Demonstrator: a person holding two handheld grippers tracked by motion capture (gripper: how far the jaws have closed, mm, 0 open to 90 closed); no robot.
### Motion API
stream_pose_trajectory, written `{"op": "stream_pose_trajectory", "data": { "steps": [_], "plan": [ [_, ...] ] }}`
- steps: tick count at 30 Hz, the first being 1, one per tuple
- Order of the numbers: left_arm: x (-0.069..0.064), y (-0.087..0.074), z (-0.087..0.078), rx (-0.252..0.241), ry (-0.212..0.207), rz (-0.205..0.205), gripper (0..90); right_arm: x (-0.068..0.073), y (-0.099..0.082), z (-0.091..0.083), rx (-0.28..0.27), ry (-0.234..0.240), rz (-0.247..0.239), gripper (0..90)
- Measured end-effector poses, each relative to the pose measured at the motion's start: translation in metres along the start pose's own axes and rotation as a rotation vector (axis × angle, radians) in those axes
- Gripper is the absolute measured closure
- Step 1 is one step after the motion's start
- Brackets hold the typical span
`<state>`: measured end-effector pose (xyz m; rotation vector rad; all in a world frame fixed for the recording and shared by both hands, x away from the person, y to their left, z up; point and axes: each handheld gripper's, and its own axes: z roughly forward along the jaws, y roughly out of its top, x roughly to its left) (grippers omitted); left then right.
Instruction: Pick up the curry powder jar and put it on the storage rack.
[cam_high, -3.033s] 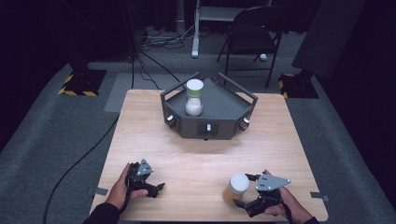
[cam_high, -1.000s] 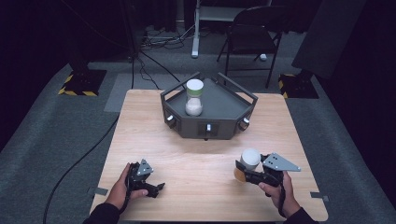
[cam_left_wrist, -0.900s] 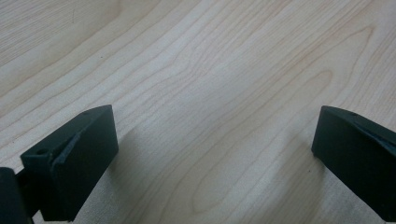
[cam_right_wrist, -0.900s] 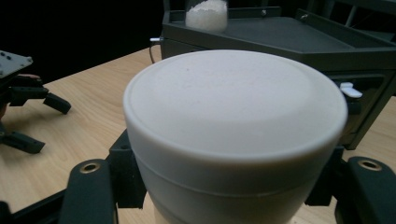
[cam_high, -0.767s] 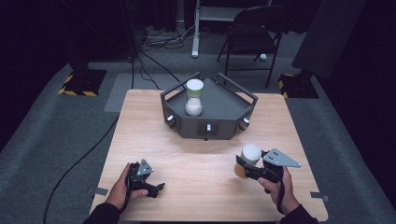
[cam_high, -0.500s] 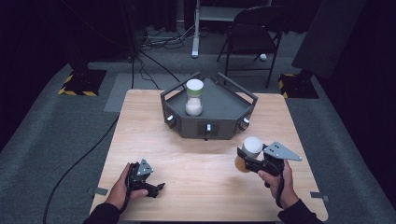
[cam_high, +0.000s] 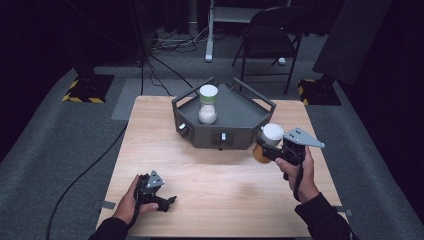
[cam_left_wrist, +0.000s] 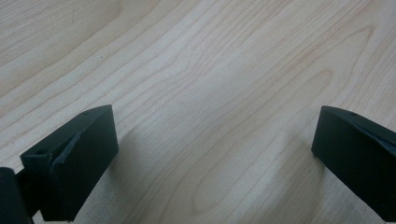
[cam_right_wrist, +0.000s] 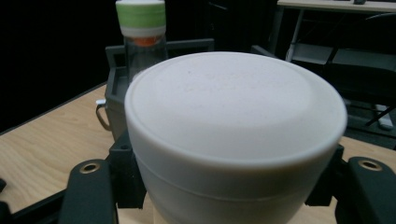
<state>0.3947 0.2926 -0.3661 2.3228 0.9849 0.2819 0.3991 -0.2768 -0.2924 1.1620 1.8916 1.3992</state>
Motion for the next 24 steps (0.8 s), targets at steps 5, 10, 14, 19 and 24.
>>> {"op": "stream_pose_trajectory", "data": {
  "steps": [5,10,14,19,24],
  "plan": [
    [0.0,0.0,0.0,0.0,0.0,0.0,0.3,0.0,0.015,0.006,-0.011,-0.02,-0.018,32.8],
    [0.0,0.0,0.0,0.0,0.0,0.0,0.3,0.0,0.029,0.013,-0.013,-0.035,-0.025,32.8],
    [0.0,0.0,0.0,0.001,0.0,0.0,0.3,0.0,0.04,0.021,-0.013,-0.05,-0.03,32.8],
    [0.0,0.0,0.0,0.0,-0.001,0.001,0.3,-0.002,0.049,0.03,-0.022,-0.057,-0.028,32.8],
    [0.0,0.0,0.0,0.002,-0.001,0.002,0.3,-0.003,0.056,0.04,-0.028,-0.062,-0.025,32.8]
  ]
}}
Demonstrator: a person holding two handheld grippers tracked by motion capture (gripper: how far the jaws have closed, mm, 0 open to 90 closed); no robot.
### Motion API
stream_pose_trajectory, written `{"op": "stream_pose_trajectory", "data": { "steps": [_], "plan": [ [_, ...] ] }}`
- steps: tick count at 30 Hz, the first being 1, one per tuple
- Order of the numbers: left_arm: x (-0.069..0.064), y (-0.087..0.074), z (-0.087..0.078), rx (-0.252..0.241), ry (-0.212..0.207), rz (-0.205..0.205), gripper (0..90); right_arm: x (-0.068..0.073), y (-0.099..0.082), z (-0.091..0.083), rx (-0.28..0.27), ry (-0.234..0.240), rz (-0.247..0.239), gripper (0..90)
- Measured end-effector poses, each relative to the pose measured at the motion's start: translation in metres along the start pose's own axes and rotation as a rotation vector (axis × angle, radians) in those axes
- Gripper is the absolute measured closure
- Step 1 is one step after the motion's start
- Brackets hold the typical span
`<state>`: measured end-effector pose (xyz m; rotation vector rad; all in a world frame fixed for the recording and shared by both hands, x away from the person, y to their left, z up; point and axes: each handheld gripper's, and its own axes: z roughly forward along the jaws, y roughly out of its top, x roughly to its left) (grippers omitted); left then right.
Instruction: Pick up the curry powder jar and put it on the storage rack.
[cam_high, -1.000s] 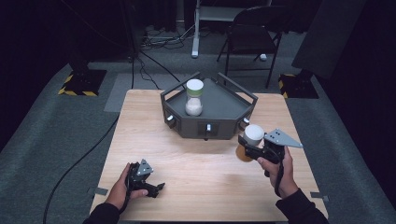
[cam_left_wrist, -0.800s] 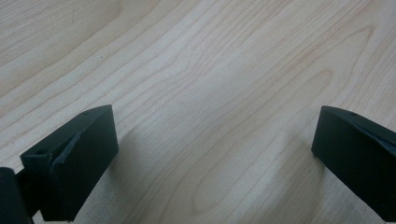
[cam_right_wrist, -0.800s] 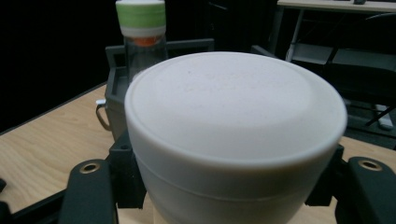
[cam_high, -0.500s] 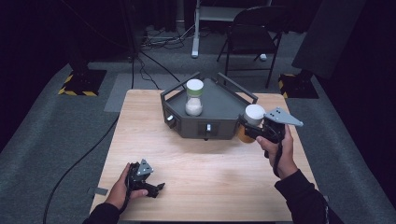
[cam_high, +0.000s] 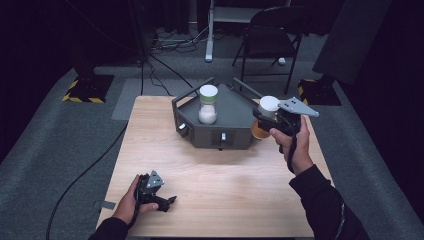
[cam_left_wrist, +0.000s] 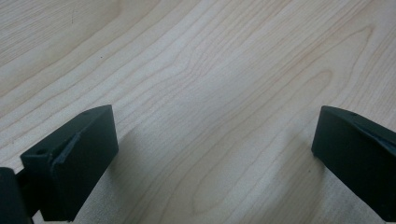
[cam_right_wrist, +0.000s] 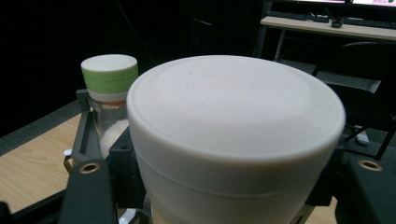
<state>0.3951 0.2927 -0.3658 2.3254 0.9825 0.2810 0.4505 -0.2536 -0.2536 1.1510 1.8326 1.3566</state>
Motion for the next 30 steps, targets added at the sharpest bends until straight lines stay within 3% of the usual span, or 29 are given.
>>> {"op": "stream_pose_trajectory", "data": {
  "steps": [16,30],
  "plan": [
    [0.0,0.0,0.0,0.0,0.0,0.0,0.3,0.005,0.017,0.03,-0.01,0.007,-0.001,32.8],
    [0.0,0.0,0.0,-0.001,-0.002,0.0,0.3,-0.002,0.015,0.067,-0.005,-0.029,0.0,32.7]
  ]
}}
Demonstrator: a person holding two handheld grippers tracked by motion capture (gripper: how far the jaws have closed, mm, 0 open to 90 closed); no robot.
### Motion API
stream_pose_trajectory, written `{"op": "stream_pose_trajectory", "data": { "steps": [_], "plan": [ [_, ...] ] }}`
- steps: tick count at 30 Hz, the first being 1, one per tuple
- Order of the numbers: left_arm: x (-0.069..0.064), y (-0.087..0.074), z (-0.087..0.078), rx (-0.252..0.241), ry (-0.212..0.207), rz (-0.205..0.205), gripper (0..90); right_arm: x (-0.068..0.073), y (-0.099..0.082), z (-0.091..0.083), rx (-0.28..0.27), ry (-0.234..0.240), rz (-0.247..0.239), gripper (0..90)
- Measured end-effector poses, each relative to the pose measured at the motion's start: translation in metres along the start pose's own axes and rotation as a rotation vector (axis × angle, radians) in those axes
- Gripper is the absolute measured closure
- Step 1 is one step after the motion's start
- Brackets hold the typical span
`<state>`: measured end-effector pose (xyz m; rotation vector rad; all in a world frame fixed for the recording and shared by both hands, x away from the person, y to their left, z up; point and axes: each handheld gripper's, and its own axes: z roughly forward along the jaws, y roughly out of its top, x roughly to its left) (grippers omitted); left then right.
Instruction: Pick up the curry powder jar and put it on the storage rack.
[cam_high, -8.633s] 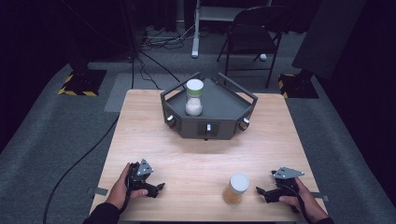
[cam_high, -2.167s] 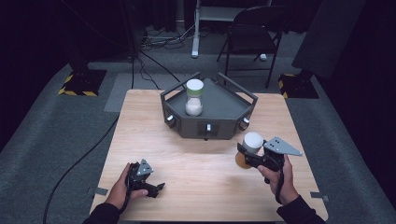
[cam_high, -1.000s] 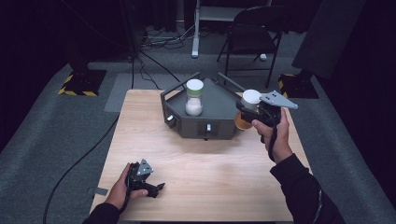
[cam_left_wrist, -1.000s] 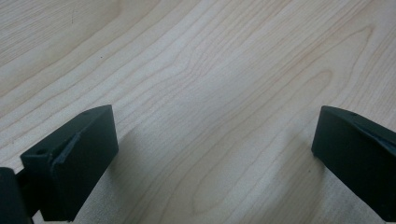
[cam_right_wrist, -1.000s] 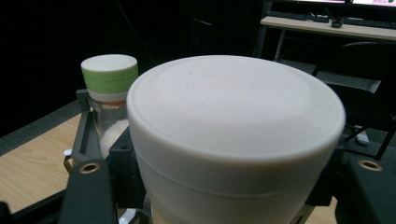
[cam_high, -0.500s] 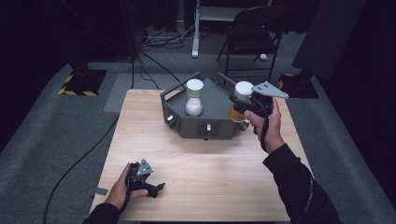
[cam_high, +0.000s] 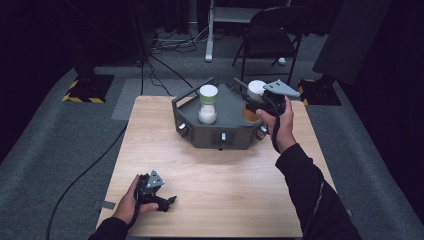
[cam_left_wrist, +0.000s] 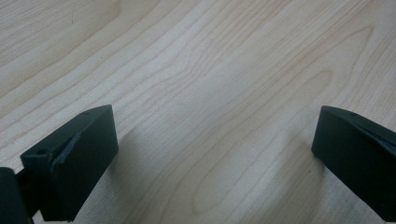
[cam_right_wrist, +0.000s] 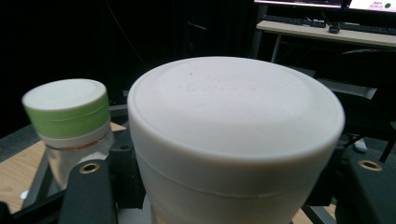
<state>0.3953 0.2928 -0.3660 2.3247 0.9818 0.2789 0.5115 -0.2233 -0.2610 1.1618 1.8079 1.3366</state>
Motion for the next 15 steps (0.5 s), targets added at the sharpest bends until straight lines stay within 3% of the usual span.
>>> {"op": "stream_pose_trajectory", "data": {
  "steps": [15],
  "plan": [
    [0.0,0.0,0.0,0.0,-0.001,0.003,0.3,0.0,-0.014,0.026,0.027,-0.014,0.026,32.7]
  ]
}}
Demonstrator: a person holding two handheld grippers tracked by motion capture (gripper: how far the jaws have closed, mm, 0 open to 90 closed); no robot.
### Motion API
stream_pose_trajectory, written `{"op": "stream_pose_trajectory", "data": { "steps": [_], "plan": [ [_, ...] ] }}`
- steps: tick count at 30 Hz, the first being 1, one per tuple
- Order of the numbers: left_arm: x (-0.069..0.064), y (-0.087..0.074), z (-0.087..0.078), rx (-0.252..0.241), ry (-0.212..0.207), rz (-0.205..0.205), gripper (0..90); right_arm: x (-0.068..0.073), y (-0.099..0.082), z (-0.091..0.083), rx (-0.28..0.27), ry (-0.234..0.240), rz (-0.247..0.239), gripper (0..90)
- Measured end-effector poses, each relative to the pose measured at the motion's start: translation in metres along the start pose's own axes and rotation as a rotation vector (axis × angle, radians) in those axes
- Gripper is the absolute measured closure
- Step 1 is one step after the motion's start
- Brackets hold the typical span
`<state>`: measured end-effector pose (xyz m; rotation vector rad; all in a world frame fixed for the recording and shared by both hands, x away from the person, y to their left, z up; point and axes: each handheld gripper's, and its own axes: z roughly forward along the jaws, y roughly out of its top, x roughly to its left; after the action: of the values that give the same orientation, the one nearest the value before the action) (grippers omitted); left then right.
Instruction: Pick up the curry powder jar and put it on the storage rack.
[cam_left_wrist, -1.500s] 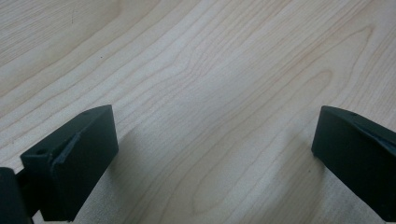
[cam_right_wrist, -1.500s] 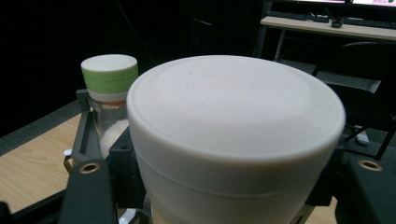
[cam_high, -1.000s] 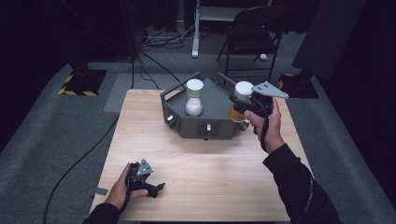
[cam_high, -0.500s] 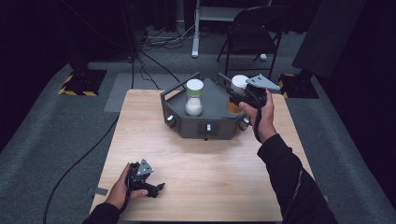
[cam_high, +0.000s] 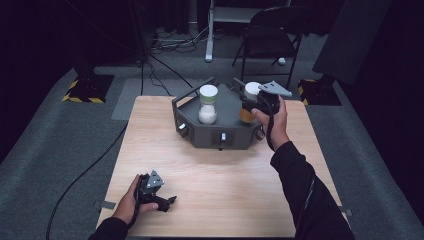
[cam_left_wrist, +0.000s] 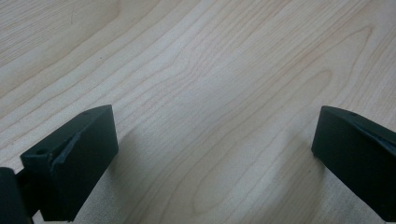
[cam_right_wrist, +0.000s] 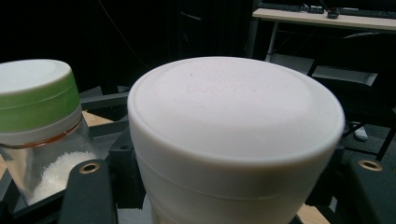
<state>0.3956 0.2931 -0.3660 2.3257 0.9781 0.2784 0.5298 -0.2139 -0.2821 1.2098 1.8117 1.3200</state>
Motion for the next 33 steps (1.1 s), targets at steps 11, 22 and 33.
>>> {"op": "stream_pose_trajectory", "data": {
  "steps": [11,22,33],
  "plan": [
    [0.0,0.0,0.0,0.001,-0.001,0.0,0.3,0.003,-0.009,0.009,0.013,0.0,0.021,32.6],
    [0.001,0.0,0.0,0.0,-0.002,0.004,0.3,0.004,-0.014,0.012,0.016,0.011,0.012,32.4],
    [0.001,0.0,0.0,0.0,-0.003,0.004,0.3,0.004,-0.019,0.013,0.008,-0.01,0.032,24.9]
  ]
}}
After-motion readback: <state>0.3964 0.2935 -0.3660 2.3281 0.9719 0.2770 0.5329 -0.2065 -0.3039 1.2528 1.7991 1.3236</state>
